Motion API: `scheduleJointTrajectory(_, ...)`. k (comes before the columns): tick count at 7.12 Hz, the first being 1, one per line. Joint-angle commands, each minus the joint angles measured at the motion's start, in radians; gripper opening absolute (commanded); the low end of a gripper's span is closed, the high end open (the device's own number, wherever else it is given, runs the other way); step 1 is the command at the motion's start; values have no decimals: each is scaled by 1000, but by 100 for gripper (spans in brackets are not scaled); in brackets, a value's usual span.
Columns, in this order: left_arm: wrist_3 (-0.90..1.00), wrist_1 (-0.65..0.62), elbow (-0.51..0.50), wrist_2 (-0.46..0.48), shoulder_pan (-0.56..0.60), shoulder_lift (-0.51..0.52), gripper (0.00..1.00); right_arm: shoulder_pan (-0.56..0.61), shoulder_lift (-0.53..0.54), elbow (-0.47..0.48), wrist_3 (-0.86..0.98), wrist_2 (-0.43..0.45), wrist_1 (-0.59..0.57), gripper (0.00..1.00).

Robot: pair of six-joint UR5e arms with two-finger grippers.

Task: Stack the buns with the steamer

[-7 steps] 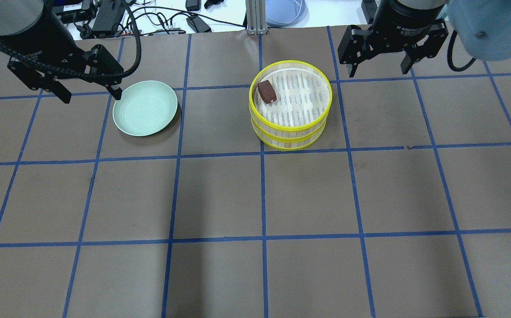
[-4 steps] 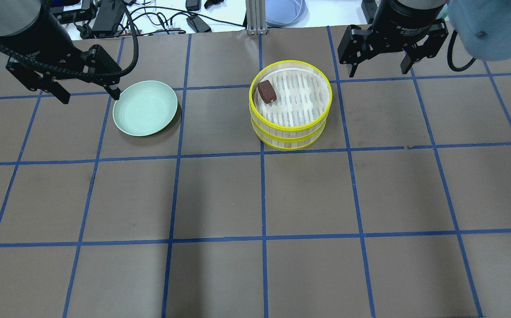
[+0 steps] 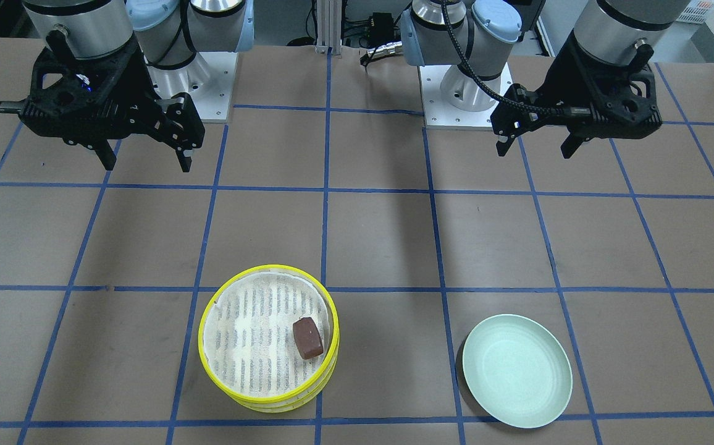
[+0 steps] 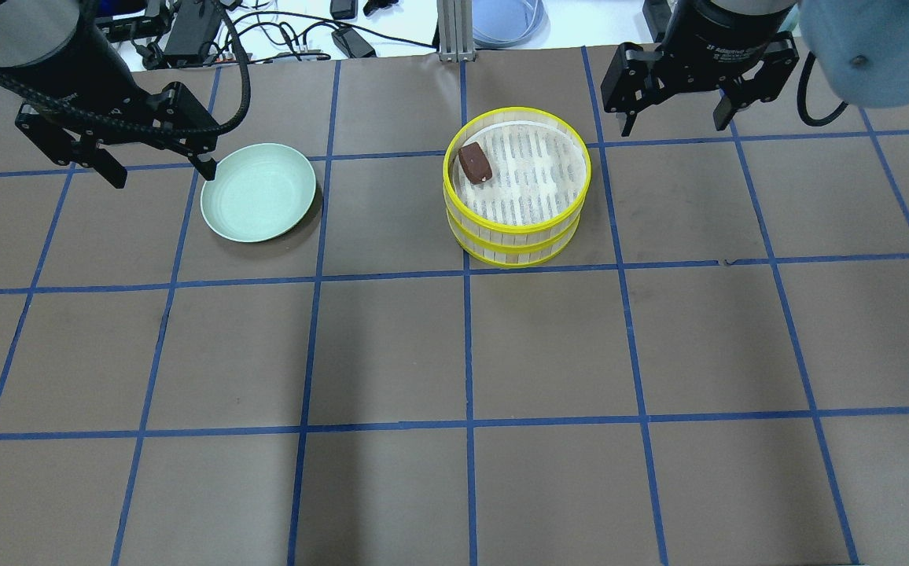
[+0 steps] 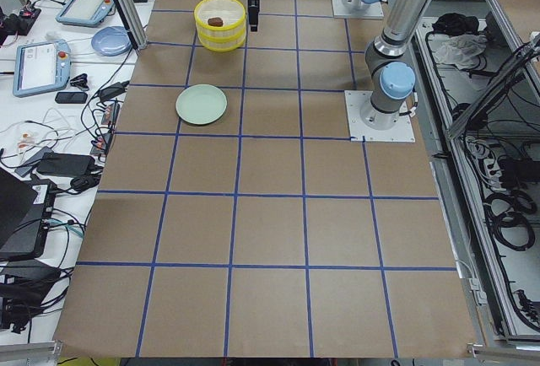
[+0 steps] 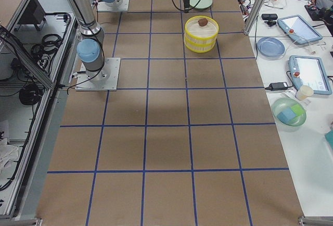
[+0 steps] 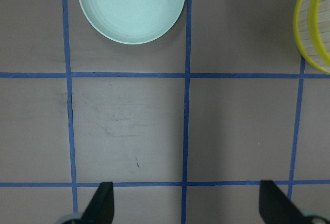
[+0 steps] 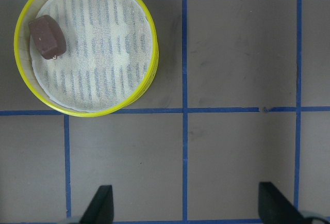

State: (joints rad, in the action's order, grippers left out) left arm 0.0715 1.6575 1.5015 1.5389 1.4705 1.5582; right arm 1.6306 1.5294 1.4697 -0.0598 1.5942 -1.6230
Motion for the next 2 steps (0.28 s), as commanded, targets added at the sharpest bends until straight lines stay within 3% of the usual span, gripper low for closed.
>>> scheduleJointTrajectory(1,-4,-7,-1,0,-7,8,100,0,2,1,0,0,0,100)
scheduleJointTrajectory(2,-4,-25,-7,-2,-7,5,100,0,-2,1,-2,-2,0,100)
